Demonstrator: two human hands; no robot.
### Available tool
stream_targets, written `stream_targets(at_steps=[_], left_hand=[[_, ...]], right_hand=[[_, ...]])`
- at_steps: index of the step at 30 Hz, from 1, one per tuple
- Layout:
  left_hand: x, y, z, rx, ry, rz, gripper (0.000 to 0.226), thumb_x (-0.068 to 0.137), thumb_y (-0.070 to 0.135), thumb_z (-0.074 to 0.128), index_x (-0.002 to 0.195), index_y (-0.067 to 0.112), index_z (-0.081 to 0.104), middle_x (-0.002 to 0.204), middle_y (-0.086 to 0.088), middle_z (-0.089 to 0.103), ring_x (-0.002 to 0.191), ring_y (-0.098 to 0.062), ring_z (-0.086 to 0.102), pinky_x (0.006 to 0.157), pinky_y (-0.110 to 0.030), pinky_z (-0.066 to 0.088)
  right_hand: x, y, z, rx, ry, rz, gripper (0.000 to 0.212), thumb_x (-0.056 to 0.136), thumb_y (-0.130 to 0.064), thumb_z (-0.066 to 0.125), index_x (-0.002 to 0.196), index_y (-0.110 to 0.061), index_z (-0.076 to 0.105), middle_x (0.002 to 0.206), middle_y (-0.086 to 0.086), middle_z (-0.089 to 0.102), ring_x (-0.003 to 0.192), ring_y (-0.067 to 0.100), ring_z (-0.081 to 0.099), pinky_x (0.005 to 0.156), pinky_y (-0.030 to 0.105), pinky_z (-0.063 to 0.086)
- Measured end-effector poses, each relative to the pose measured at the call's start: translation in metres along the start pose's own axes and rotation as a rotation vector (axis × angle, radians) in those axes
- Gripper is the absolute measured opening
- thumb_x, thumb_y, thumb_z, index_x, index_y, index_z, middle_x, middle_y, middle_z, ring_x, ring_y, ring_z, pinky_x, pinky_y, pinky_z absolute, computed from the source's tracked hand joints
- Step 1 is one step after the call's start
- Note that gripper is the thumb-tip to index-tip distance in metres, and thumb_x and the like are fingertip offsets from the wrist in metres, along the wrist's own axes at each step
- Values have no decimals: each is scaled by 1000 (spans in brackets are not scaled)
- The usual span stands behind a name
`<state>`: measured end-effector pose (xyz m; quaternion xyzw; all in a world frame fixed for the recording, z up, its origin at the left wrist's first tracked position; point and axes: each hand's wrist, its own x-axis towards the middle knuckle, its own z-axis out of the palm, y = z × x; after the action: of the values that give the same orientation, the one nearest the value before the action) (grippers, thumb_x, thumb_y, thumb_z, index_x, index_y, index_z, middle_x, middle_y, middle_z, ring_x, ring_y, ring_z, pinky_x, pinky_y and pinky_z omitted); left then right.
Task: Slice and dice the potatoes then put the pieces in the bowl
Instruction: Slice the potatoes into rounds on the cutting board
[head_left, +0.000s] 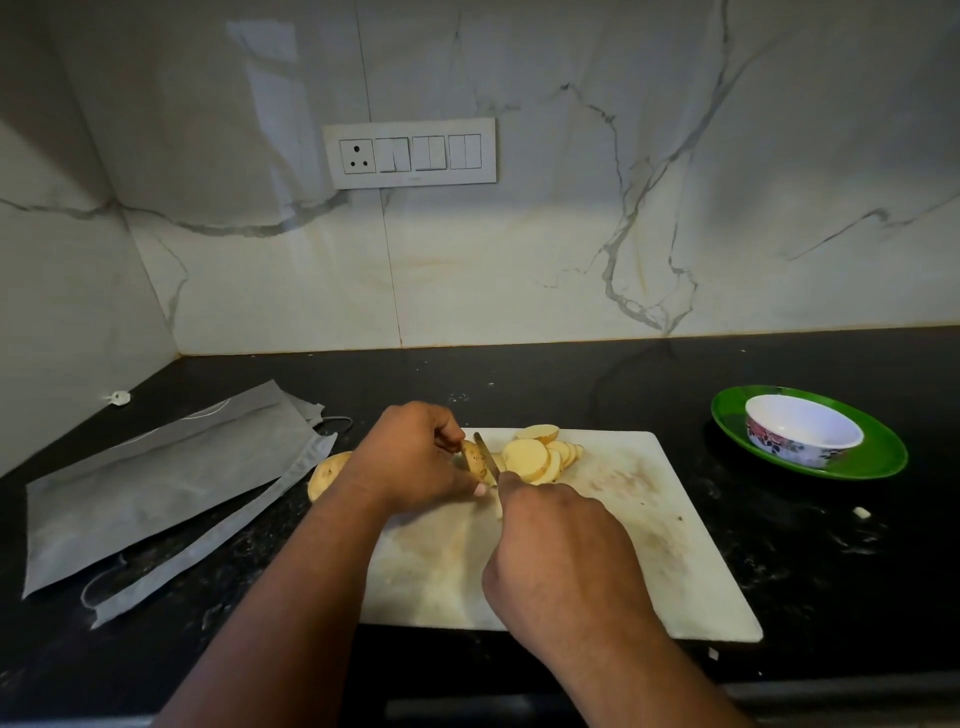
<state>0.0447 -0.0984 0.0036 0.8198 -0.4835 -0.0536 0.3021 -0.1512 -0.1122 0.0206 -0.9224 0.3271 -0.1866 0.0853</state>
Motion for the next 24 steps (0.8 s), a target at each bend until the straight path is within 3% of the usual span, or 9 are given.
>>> stream_targets(at_steps=[5, 9, 19, 24], left_hand=[[0, 1, 1, 5, 0, 24, 35, 63, 34, 99, 85, 27, 73, 82, 12, 72, 75, -5, 67, 67, -23, 56], [1, -2, 0, -9, -6, 23, 30, 66, 28, 97, 83, 28, 73, 83, 12, 73, 76, -6, 68, 71, -26, 58], [2, -2, -4, 9, -40, 4, 48, 55, 39, 103, 90, 25, 74, 88, 12, 71, 80, -2, 66, 67, -19, 54], [1, -4, -5, 20, -24, 4, 45, 57, 41, 102, 90, 25, 75, 88, 11, 72, 81, -3, 67, 75, -28, 60]], right_hand=[[16, -1, 4, -5, 9, -16, 29, 91, -21, 54, 120, -22, 58, 100, -1, 66, 75, 17, 54, 64, 26, 45], [27, -7, 7, -18, -33, -28, 23, 92, -20, 55, 114, -19, 61, 96, 0, 66, 71, 16, 51, 60, 26, 45], [-3, -1, 5, -17, -105, -18, 38, 89, -18, 55, 126, -26, 56, 107, -2, 64, 92, 18, 63, 75, 29, 51], [4, -3, -4, -65, -128, -24, 22, 88, -17, 56, 108, -21, 62, 90, -1, 59, 75, 17, 54, 67, 28, 49]])
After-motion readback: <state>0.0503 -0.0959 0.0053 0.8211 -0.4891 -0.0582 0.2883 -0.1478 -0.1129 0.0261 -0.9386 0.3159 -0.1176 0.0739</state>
